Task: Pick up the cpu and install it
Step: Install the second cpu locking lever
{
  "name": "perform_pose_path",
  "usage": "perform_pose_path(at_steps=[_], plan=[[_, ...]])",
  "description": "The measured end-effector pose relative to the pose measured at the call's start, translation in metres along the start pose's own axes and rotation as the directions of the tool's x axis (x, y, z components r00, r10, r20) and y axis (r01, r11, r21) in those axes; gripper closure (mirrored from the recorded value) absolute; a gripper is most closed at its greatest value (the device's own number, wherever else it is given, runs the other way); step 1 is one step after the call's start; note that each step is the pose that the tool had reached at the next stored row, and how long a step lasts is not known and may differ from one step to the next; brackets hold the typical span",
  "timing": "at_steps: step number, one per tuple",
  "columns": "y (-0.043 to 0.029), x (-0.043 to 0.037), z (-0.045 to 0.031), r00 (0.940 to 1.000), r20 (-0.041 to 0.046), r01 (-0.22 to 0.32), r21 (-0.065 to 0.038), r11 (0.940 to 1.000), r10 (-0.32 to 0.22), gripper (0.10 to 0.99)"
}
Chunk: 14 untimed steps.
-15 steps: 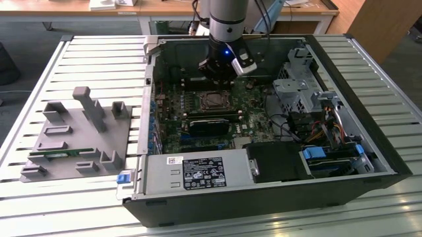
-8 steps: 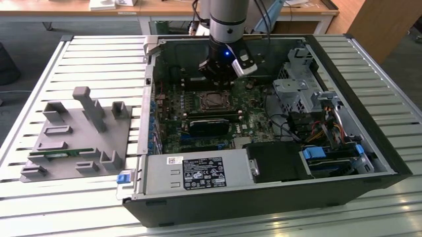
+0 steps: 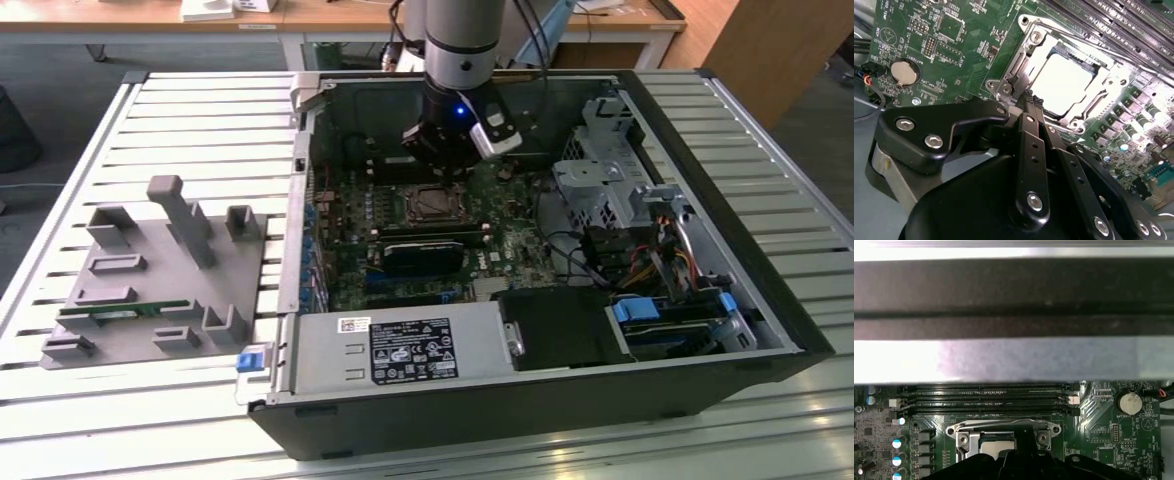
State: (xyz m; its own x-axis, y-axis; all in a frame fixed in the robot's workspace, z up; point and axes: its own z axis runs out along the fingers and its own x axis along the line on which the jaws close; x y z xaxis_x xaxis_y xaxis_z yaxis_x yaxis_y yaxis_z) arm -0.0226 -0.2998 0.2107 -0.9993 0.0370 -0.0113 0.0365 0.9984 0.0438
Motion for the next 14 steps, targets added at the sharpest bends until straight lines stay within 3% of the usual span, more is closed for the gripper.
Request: perform_pose_path(at_steps=[3, 10, 14], plan=[[-0.0004, 0.0, -0.0036, 1.0, 0.0001, 0.0, 0.0, 1.0, 0.0, 0.98], [0.0004, -0.0002, -0.0242, 1.0, 0.0, 0.0, 0.0, 1.0, 0.0, 0.98], [-0.0031, -0.0002, -0.0265, 1.0, 0.0, 0.0, 0.0, 1.0, 0.0, 0.98]])
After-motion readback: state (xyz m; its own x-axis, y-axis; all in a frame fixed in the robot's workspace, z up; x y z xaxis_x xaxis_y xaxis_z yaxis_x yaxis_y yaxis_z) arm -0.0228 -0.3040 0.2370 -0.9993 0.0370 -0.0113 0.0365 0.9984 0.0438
